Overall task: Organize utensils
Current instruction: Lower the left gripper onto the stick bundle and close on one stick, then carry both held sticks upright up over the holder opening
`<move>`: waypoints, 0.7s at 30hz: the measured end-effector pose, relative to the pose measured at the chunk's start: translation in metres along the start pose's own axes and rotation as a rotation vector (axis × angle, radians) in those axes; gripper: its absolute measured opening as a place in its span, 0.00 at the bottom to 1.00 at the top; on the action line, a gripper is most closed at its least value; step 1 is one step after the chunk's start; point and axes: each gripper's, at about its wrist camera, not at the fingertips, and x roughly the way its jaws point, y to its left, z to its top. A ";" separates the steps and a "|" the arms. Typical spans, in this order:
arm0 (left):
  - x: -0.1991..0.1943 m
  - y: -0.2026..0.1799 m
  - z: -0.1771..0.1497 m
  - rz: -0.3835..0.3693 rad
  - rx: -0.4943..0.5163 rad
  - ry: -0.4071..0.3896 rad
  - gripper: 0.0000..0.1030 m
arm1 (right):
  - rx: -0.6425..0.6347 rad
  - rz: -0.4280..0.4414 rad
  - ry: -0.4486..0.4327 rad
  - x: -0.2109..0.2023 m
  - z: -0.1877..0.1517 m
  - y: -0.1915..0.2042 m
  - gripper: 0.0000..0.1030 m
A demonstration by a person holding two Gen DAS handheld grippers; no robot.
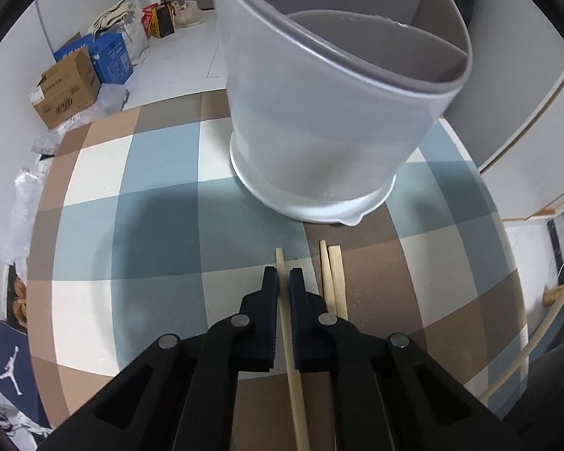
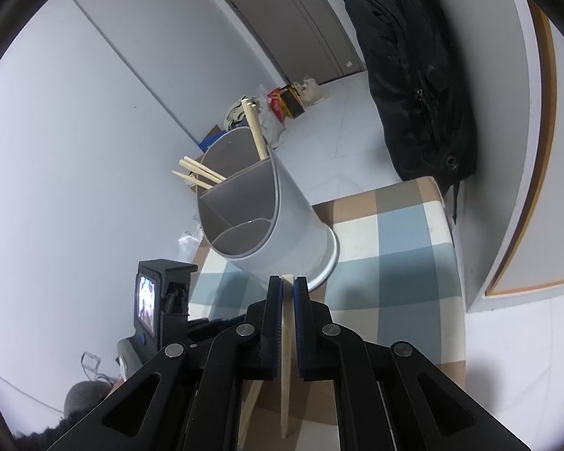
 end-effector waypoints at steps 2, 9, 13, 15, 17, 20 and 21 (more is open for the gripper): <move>-0.005 0.005 0.001 -0.032 -0.032 -0.024 0.02 | 0.000 0.001 -0.002 0.000 0.001 0.000 0.05; -0.049 0.009 -0.003 -0.080 -0.105 -0.185 0.02 | -0.006 0.008 -0.022 -0.004 0.002 0.003 0.05; -0.075 0.010 -0.006 -0.090 -0.111 -0.292 0.02 | -0.021 0.015 -0.048 -0.008 0.002 0.008 0.05; -0.089 0.008 -0.011 -0.105 -0.115 -0.339 0.02 | -0.032 0.017 -0.062 -0.011 0.001 0.011 0.05; -0.103 0.008 -0.013 -0.118 -0.120 -0.379 0.02 | -0.042 0.021 -0.080 -0.014 0.000 0.015 0.05; -0.110 0.009 -0.010 -0.124 -0.114 -0.412 0.01 | -0.057 0.030 -0.100 -0.017 -0.003 0.020 0.05; -0.112 0.008 -0.008 -0.123 -0.109 -0.418 0.01 | -0.062 0.031 -0.106 -0.018 -0.003 0.022 0.05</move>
